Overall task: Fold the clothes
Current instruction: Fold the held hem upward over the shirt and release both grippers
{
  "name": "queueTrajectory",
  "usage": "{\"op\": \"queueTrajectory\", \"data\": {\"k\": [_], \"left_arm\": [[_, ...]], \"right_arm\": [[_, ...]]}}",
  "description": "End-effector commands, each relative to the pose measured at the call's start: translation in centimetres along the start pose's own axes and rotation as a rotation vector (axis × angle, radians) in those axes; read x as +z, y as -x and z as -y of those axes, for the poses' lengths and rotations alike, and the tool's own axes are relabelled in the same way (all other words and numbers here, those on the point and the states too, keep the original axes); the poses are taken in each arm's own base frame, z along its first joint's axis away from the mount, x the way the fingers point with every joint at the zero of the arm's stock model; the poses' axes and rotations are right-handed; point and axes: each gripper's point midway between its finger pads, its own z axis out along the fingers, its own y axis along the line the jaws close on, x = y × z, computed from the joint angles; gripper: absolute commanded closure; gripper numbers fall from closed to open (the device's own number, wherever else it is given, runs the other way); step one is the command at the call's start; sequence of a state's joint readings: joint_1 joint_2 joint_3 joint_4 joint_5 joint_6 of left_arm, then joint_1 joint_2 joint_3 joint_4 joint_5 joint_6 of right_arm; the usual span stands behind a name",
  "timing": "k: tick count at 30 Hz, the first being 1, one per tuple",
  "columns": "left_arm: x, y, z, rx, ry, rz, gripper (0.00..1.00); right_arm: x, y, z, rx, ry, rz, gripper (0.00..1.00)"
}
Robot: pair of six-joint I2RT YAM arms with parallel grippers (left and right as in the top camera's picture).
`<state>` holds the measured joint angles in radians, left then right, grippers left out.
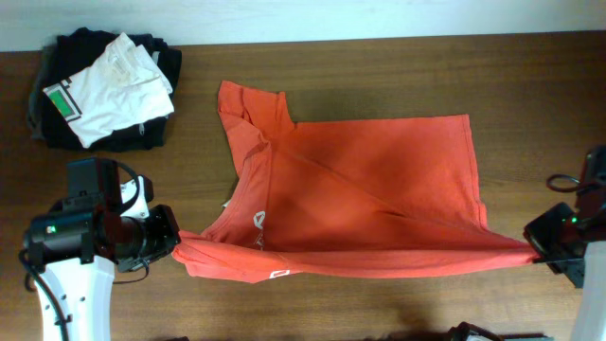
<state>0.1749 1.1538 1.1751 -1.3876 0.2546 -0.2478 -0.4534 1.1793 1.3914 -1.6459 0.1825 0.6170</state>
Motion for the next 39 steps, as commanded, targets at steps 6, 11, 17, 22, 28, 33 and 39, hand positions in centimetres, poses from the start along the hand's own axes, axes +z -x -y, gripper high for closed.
{"op": "queueTrajectory", "data": {"k": [6,11,17,22,28,33,39], "left_arm": [[0.8,1.3,0.3,-0.003,-0.021,0.049,0.99],[0.8,2.3,-0.2,-0.02,0.013,0.092,0.99],[0.7,3.2,-0.3,-0.055,0.019,0.131,0.99],[0.8,3.1,-0.4,-0.073,0.019,0.127,0.99],[2.0,3.6,-0.6,-0.069,0.014,0.145,0.99],[2.0,5.0,-0.2,-0.06,-0.004,0.199,0.99],[3.3,5.7,0.0,-0.085,-0.007,0.169,0.99]], "right_arm": [[3.2,-1.5,1.0,0.005,-0.057,-0.091,0.96],[4.3,-1.7,0.1,-0.006,-0.019,-0.108,0.96],[4.4,-1.2,-0.3,-0.002,-0.004,-0.09,0.96],[4.9,-1.0,-1.1,0.002,0.031,-0.086,0.96],[5.9,0.1,-2.5,0.004,0.055,-0.088,0.95],[7.4,0.5,-3.1,-0.003,0.028,-0.133,0.96],[8.7,1.3,-5.0,-0.004,0.072,-0.152,0.96]]}}
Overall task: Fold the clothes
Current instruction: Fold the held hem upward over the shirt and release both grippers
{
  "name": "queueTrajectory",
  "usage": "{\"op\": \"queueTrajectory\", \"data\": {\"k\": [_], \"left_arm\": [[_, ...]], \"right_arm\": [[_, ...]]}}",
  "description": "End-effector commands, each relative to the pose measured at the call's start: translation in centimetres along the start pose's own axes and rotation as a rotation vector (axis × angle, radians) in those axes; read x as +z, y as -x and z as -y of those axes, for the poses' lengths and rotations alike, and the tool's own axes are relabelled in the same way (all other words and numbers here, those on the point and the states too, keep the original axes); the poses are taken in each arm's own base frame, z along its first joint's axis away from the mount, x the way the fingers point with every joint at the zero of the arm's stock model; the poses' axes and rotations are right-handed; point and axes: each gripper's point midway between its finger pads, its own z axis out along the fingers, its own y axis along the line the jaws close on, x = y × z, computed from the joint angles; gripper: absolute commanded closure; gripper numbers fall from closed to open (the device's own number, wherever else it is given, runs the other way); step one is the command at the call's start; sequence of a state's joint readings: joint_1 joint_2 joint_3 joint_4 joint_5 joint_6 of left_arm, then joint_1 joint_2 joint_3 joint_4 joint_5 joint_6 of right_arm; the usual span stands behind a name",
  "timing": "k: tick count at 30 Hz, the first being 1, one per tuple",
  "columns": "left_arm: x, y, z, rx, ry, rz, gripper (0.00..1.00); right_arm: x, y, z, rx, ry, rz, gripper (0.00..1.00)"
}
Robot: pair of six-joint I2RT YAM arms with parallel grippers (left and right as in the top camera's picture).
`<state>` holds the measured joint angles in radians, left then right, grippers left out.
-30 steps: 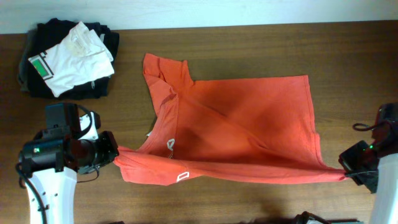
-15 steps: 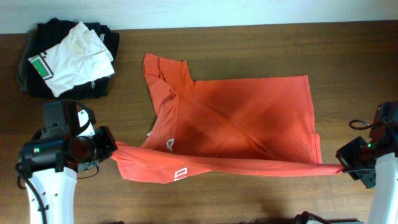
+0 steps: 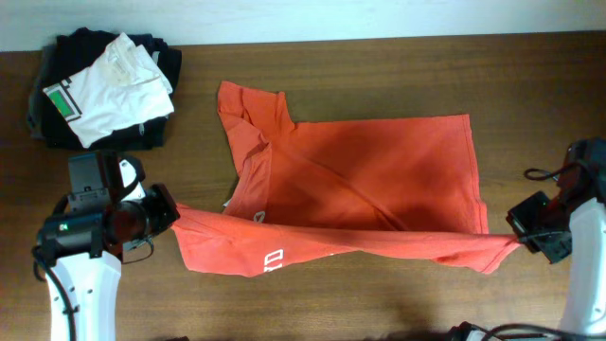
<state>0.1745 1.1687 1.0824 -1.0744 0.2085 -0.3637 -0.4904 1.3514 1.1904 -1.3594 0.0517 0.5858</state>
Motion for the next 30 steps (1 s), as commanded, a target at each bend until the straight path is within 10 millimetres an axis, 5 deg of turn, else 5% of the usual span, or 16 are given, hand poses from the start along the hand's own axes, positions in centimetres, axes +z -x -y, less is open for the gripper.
{"op": "queueTrajectory", "data": {"k": [1,10,19,22,29,30], "left_arm": [[1.6,-0.1,0.1,-0.011,0.013,-0.044,0.99],[5.6,-0.8,2.0,0.049,0.022,-0.143,0.99],[7.2,1.8,1.7,0.063,0.061,-0.059,0.99],[8.0,1.9,1.6,0.062,0.065,-0.068,0.98],[9.9,3.5,2.1,0.068,0.048,-0.034,0.92],[10.2,3.8,2.2,0.069,0.044,-0.024,0.86]], "right_arm": [[0.5,0.4,-0.8,-0.005,0.023,0.002,0.96],[0.5,2.5,-4.1,-0.061,0.097,0.108,0.96],[3.0,3.2,-4.7,-0.064,0.054,0.06,0.95],[4.1,3.3,-4.8,-0.066,0.033,0.03,0.85],[4.5,3.3,-5.2,-0.068,0.039,0.017,0.8],[4.4,3.4,-5.2,-0.072,0.041,0.018,0.73]]}}
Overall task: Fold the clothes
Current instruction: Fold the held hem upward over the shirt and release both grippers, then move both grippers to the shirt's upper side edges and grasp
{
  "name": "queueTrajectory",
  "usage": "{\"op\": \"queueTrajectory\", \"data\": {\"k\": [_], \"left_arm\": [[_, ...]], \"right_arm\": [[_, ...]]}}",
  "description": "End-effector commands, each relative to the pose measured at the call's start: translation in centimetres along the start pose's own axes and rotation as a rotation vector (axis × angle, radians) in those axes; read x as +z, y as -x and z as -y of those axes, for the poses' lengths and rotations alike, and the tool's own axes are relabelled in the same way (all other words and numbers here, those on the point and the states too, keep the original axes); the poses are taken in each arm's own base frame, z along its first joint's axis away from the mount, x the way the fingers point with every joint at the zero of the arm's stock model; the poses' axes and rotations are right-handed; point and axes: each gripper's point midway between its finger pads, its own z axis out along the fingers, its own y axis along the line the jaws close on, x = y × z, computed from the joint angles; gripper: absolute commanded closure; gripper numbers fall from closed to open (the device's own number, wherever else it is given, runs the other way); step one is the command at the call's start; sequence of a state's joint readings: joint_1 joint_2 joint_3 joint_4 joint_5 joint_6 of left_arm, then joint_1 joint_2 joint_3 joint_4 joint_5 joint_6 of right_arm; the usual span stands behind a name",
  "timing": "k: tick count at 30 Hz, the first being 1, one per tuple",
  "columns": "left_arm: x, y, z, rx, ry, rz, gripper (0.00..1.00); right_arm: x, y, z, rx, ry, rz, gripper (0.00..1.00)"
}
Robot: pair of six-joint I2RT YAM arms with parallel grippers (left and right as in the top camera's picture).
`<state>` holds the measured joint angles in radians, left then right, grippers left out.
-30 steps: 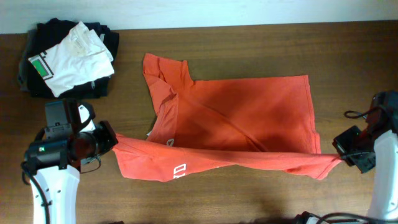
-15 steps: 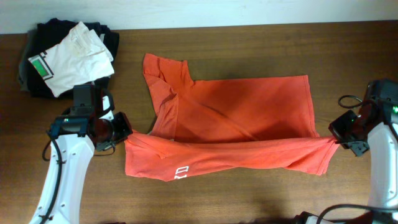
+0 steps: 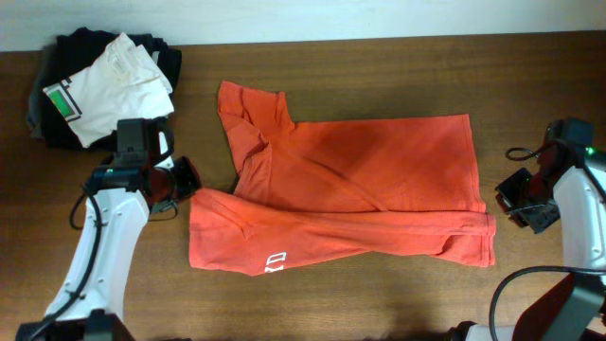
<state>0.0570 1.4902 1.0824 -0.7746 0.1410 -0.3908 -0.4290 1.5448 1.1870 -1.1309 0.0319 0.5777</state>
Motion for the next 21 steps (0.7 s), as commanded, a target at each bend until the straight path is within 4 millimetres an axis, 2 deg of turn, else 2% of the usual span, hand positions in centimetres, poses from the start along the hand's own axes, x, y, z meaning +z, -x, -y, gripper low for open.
{"op": "queueTrajectory", "data": {"k": [1,2,3,5,8,9,10,11,13,16,19,21], "left_arm": [[1.1,0.7,0.0,-0.004,0.004,0.016,0.54],[1.1,0.9,0.1,0.003,0.0,0.026,0.06],[1.1,1.2,0.2,0.023,-0.004,0.034,0.01],[0.4,1.2,0.3,0.057,-0.001,0.029,0.01],[-1.1,0.5,0.5,0.052,0.003,-0.011,0.01],[-1.7,-0.4,0.6,0.048,-0.008,-0.043,0.03],[-1.9,-0.9,0.8,0.047,-0.021,-0.064,0.1],[-1.9,-1.2,1.1,0.053,-0.035,-0.077,0.22],[-1.6,-1.5,2.3,0.126,-0.072,-0.085,0.27],[-0.8,-1.7,5.3,0.25,-0.125,-0.062,0.26],[0.4,-1.8,9.0,0.472,-0.185,-0.012,0.06],[1.8,-1.5,10.1,0.5,-0.197,0.0,0.04]], "right_arm": [[-0.1,-0.1,-0.6,-0.032,0.02,-0.008,0.36],[-0.3,-0.5,-1.3,-0.081,0.062,-0.031,0.1],[-0.6,-0.9,-2.0,-0.121,0.103,-0.053,0.01],[-1.5,-1.6,-2.8,-0.168,0.159,-0.091,0.01],[-2.7,-2.5,-3.1,-0.212,0.188,-0.136,0.01],[-2.9,-3.3,-3.4,-0.249,0.205,-0.163,0.01],[-2.9,-3.7,-3.6,-0.274,0.212,-0.173,0.01],[-2.9,-4.0,-3.7,-0.29,0.21,-0.179,0.0],[-2.8,-5.0,-4.5,-0.331,0.207,-0.19,0.02],[-2.8,-6.7,-6.1,-0.419,0.207,-0.198,0.02],[-2.9,-8.5,-7.6,-0.507,0.211,-0.199,0.02],[-3.0,-9.6,-8.4,-0.564,0.202,-0.199,0.02]]}}
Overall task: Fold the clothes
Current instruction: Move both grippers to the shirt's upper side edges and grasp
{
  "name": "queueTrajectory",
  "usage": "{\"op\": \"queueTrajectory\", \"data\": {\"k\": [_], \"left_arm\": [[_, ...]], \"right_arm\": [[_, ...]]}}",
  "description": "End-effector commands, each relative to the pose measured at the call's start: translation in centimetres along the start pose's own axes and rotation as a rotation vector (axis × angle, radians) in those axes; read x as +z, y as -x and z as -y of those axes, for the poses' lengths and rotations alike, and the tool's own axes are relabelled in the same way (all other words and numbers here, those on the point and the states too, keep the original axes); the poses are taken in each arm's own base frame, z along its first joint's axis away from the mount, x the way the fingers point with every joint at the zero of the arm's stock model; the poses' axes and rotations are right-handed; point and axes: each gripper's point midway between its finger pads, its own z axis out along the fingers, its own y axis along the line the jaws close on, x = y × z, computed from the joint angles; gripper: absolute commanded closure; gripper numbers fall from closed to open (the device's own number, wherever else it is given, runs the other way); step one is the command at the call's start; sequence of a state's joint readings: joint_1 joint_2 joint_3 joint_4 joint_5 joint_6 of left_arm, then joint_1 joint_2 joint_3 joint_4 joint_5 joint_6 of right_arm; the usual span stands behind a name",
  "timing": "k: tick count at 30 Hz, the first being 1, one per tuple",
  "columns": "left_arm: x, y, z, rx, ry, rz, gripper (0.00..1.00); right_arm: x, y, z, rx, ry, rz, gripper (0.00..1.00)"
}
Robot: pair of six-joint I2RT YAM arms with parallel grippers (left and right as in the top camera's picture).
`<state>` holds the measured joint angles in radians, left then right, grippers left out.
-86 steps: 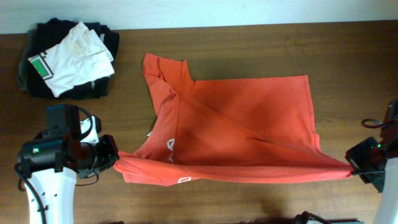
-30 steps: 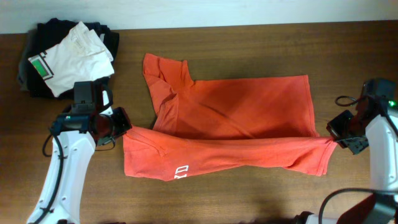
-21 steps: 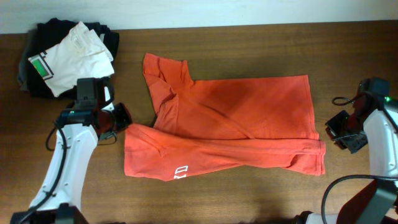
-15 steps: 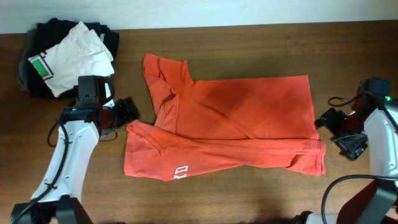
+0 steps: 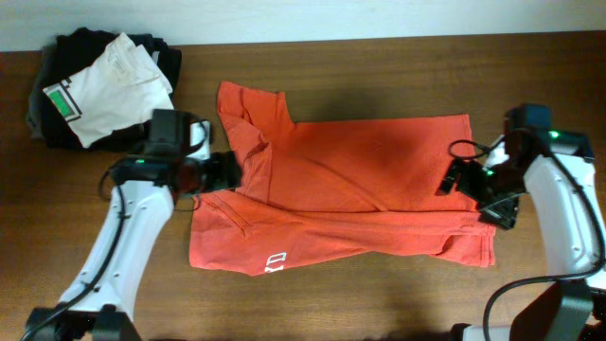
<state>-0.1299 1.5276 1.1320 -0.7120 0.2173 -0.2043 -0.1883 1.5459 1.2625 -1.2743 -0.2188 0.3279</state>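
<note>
An orange T-shirt (image 5: 360, 161) lies flat across the middle of the table. Its near part (image 5: 331, 242) is folded up over the body, with white print showing near the left. My left gripper (image 5: 225, 174) sits at the shirt's left edge, just above the flap's left corner. My right gripper (image 5: 461, 184) is over the shirt's right side, above the flap's right corner. The flap lies slack, apart from both grippers. Both look open with no cloth drawn up between the fingers, though the view is small.
A stack of folded clothes (image 5: 99, 90), white on black, sits at the far left corner. Bare wooden table (image 5: 312, 303) runs along the near edge and the far side, with a cable looping by the right arm.
Both grippers have moved inward and slightly farther away, from beside the flap's corners to over the shirt. The folded flap lies where it was.
First both grippers held the shirt's near edge stretched taut between them, low at the near side. Then the edge was raised and carried farther. Then it lay folded over the body with the grippers at its corners. Now they are off the flap, over the shirt.
</note>
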Motion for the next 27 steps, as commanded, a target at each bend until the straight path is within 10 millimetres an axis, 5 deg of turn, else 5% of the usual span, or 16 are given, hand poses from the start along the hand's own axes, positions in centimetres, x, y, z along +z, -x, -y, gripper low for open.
{"op": "queueTrajectory", "data": {"k": [1,7,11,23,27], "left_arm": [[2.3,0.8,1.6,0.132,-0.037,-0.002,0.04],[7.2,0.0,-0.9,0.188,-0.011,-0.079,0.05],[9.3,-1.2,-2.1,0.207,-0.004,-0.139,0.15],[11.5,-2.6,-2.5,0.22,-0.01,-0.197,0.3],[11.5,-2.5,-2.5,0.22,-0.008,-0.194,0.51]], "right_arm": [[0.4,-0.9,-2.0,-0.1,-0.009,-0.01,0.02],[0.9,-1.9,-3.4,-0.183,-0.044,-0.015,0.02],[1.1,-2.0,-3.6,-0.194,-0.045,-0.017,0.02],[1.5,-2.0,-3.5,-0.187,-0.047,-0.015,0.02],[1.5,-2.0,-3.5,-0.187,-0.048,-0.015,0.02]]}}
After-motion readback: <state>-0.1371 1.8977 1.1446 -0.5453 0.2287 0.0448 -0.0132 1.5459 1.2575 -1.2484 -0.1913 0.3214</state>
